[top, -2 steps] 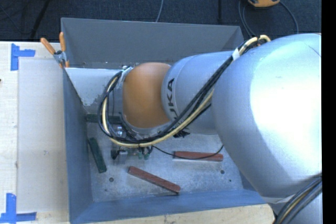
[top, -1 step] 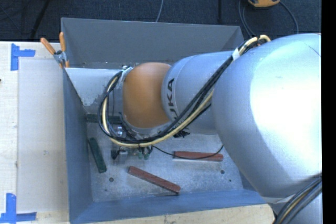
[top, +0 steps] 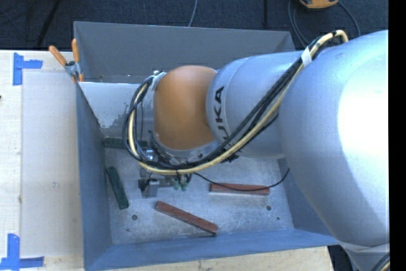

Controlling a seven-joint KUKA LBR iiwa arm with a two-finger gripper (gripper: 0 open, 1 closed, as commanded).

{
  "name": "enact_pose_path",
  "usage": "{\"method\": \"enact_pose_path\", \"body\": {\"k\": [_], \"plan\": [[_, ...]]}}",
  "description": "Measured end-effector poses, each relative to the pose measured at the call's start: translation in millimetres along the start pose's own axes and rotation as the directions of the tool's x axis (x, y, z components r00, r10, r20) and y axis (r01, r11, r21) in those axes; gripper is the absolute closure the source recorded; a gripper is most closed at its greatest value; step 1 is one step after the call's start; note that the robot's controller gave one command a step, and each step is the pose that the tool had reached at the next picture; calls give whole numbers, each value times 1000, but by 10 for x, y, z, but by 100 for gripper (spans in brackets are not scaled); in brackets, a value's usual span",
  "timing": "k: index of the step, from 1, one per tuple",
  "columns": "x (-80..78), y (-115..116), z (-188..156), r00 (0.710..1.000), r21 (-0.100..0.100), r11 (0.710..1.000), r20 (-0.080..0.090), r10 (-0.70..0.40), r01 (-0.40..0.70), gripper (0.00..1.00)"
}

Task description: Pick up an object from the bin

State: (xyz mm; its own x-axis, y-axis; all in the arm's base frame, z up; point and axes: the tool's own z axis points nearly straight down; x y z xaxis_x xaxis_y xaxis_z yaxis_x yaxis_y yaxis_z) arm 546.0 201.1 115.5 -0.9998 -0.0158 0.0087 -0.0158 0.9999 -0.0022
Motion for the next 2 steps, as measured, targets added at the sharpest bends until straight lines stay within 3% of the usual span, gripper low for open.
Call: {"method": "enact_pose_path", "body": {"k": [1, 2], "plan": [[-42, -165, -282, 1000, -4, 1000, 15, -3, 3, 100], [293, 38, -1195, 999, -2, 999, 8, 41, -41, 100]]}}
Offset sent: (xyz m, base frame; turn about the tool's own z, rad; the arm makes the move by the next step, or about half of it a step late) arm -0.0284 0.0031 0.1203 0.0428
